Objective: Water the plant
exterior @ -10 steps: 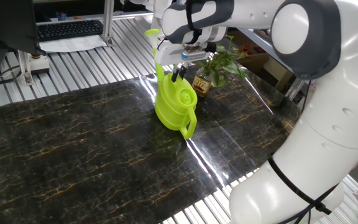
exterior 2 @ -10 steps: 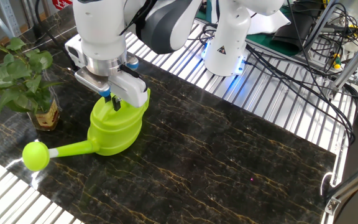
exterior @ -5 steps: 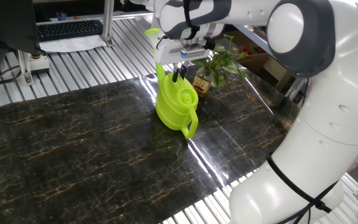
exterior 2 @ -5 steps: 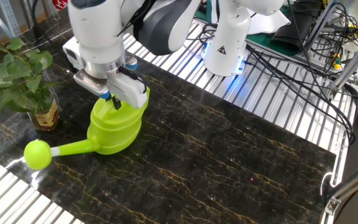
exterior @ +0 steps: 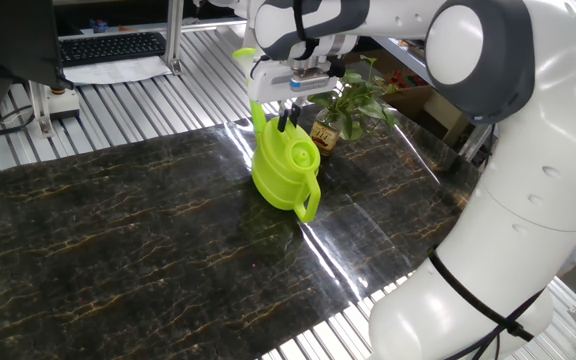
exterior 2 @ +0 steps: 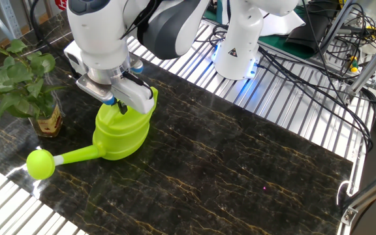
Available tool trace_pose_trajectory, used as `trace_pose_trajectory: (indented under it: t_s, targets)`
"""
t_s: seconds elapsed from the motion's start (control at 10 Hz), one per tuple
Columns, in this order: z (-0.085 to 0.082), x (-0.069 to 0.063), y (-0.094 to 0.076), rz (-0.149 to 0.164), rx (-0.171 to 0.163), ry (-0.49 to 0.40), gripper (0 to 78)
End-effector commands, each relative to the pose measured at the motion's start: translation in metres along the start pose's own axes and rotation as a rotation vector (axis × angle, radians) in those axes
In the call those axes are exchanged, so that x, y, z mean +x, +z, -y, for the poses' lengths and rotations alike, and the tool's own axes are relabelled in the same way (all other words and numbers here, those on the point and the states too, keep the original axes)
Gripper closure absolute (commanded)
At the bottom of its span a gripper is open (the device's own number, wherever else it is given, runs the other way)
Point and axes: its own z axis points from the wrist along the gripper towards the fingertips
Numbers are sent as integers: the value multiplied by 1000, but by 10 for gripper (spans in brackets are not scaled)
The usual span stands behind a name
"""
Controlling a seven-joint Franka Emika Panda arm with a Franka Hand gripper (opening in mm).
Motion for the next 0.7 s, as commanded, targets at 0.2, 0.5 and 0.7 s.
trace_pose_trajectory:
  t_s: [0.2,0.5,0.7]
  targets:
    - [0,-2,0,16,-4,12,764]
    - [-1,-3,3,18,-5,5,764]
    - [-2,-3,3,31,-9,18,764]
